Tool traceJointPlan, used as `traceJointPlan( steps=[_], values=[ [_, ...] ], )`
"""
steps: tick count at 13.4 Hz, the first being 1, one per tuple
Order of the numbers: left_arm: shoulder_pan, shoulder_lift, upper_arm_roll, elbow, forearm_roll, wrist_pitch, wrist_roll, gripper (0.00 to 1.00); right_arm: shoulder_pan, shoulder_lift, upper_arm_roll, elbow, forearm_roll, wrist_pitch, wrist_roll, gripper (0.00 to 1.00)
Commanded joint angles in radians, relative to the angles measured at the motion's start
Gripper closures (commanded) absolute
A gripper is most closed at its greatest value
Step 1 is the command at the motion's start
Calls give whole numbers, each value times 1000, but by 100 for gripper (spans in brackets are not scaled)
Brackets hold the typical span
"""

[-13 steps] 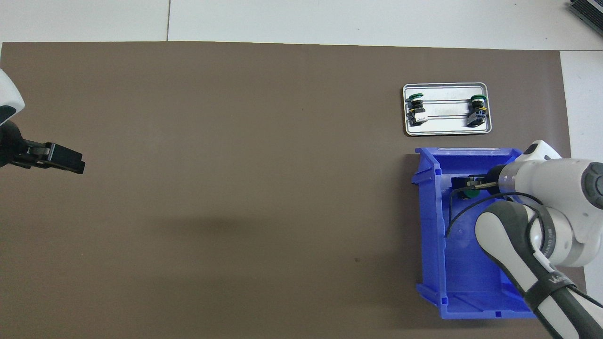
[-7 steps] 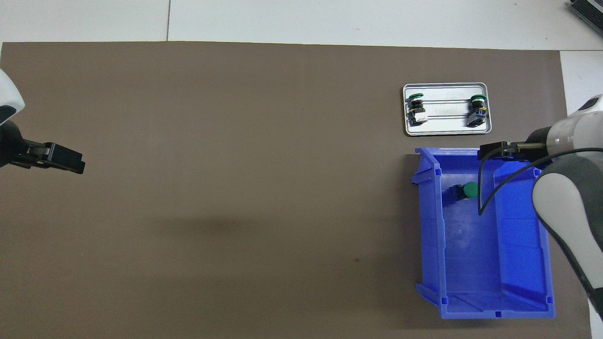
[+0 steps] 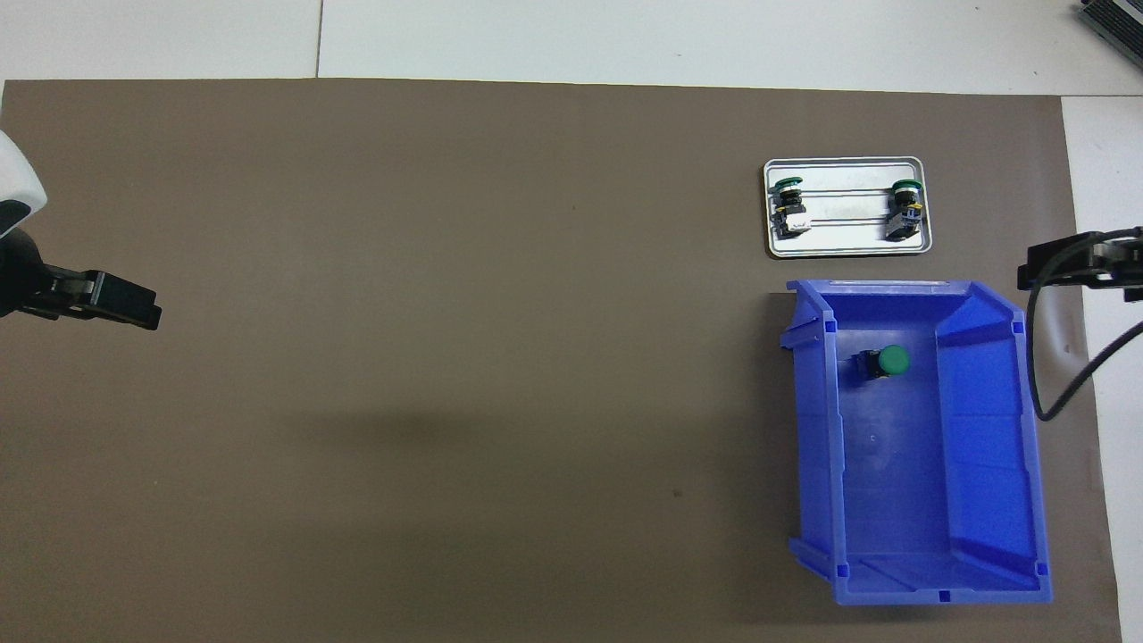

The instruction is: Place and press button with both arms

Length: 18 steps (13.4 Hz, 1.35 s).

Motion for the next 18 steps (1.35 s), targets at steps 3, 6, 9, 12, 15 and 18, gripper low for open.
traceJointPlan(
  steps=[3, 6, 9, 12, 15, 18],
  values=[
    [3, -30, -2, -38, 15, 23, 5, 0, -11, -38, 6, -41, -7, -49, 67, 0],
    [3, -30, -3, -38, 15, 23, 5, 0, -1, -38, 10, -41, -5, -44, 70, 0],
    [3, -30, -2, -38, 15, 23, 5, 0, -1, -38, 10, -41, -7, -47, 53, 0],
    [3, -30, -2, -38, 15, 23, 5, 0, -1, -38, 12, -41, -7, -50, 52, 0],
    [3, -30, -3, -38, 15, 23, 5, 0, -1, -39, 12, -41, -7, -52, 63, 0],
    [3, -30, -2, -38, 15, 23, 5, 0, -1, -39, 12, -41, -7, -47, 56, 0]
  ],
)
